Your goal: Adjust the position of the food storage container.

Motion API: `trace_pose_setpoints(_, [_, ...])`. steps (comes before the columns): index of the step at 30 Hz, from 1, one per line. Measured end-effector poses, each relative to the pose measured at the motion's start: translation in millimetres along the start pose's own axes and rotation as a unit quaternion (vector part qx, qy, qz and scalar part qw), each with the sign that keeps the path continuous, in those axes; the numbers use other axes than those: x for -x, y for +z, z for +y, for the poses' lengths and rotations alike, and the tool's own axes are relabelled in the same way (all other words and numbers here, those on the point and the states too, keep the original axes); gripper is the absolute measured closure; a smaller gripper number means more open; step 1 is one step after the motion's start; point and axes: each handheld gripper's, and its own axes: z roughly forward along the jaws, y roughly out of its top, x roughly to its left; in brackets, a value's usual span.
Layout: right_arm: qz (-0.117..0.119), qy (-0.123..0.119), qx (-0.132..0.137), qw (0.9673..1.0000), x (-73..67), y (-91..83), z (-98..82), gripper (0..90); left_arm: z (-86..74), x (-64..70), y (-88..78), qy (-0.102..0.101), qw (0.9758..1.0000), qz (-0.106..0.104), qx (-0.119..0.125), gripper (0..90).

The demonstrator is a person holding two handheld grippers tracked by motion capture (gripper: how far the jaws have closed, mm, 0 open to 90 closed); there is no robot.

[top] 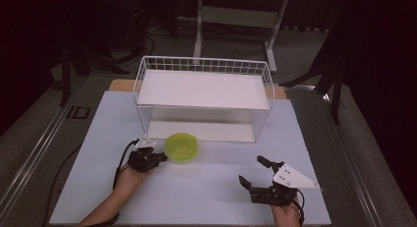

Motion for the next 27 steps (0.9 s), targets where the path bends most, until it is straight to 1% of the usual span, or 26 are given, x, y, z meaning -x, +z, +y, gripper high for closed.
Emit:
trace_pose_setpoints(2, [0.0,-0.001,-0.002,1.0,0.2,0.2,-0.3,14.2,3.5,3.4,5.6,0.005,1.0,-0.004,-0.003,90.0])
trace_pose_setpoints(4, [0.0,0.0,-0.003,1.0,0.2,0.5,-0.6,14.2,6.8,4.4,10.4,0.003,1.0,-0.003,-0.005,90.0])
trace_pose_setpoints(6, [0.001,0.0,-0.004,1.0,0.3,0.5,-0.6,14.3,9.2,4.0,12.7,0.003,1.0,0.003,-0.003,90.0])
trace_pose_setpoints(9, [0.002,-0.001,-0.004,1.0,0.3,0.3,-0.8,14.3,11.5,2.0,10.2,0.007,0.9999,0.008,0.001,90.0])
trace_pose_setpoints(11, [0.002,-0.002,-0.005,1.0,0.4,0.5,-1.0,14.3,14.9,-1.0,6.0,0.004,0.9999,0.009,0.011,90.0])
trace_pose_setpoints(14, [0.003,-0.002,-0.007,1.0,0.6,1.6,-1.0,14.3,18.0,0.2,8.8,0.002,0.9999,0.008,0.011,90.0])
trace_pose_setpoints(16, [0.003,-0.002,-0.007,1.0,0.0,1.6,-0.9,14.3,20.3,2.0,14.0,0.005,0.9999,0.005,0.007,90.0])
trace_pose_setpoints(17, [0.003,-0.004,-0.007,1.0,-0.3,1.5,-0.7,14.3,21.3,3.3,16.2,0.004,1.0,0.002,0.008,90.0])
trace_pose_setpoints(18, [0.002,-0.005,-0.008,1.0,-0.6,1.3,-0.7,14.2,22.4,4.6,18.0,0.007,1.0,0.0,0.006,90.0])
trace_pose_setpoints(20, [0.001,-0.006,-0.007,1.0,-0.6,0.8,-0.9,14.2,23.3,6.0,19.6,0.009,0.9999,0.0,0.005,90.0])
trace_pose_setpoints(22, [0.001,-0.005,-0.009,0.9999,0.2,1.0,-1.7,14.2,27.0,11.7,27.5,0.014,0.9999,-0.005,0.001,90.0])
trace_pose_setpoints(23, [0.001,-0.003,-0.009,0.9999,0.8,1.1,-2.2,14.2,28.1,13.5,30.2,0.012,0.9999,-0.006,0.0,90.0])
trace_pose_setpoints(24, [0.001,-0.003,-0.01,0.9999,1.7,1.4,-2.6,14.2,29.3,15.1,33.0,0.011,0.9999,-0.011,0.001,90.0])
trace_pose_setpoints(26, [0.001,0.001,-0.012,0.9999,2.7,1.4,-3.5,14.2,32.3,19.3,38.4,0.016,0.9998,-0.014,-0.002,90.0])
trace_pose_setpoints(27, [0.0,0.002,-0.012,0.9999,3.1,1.1,-3.6,14.2,33.9,21.4,41.1,0.017,0.9997,-0.02,-0.001,90.0])
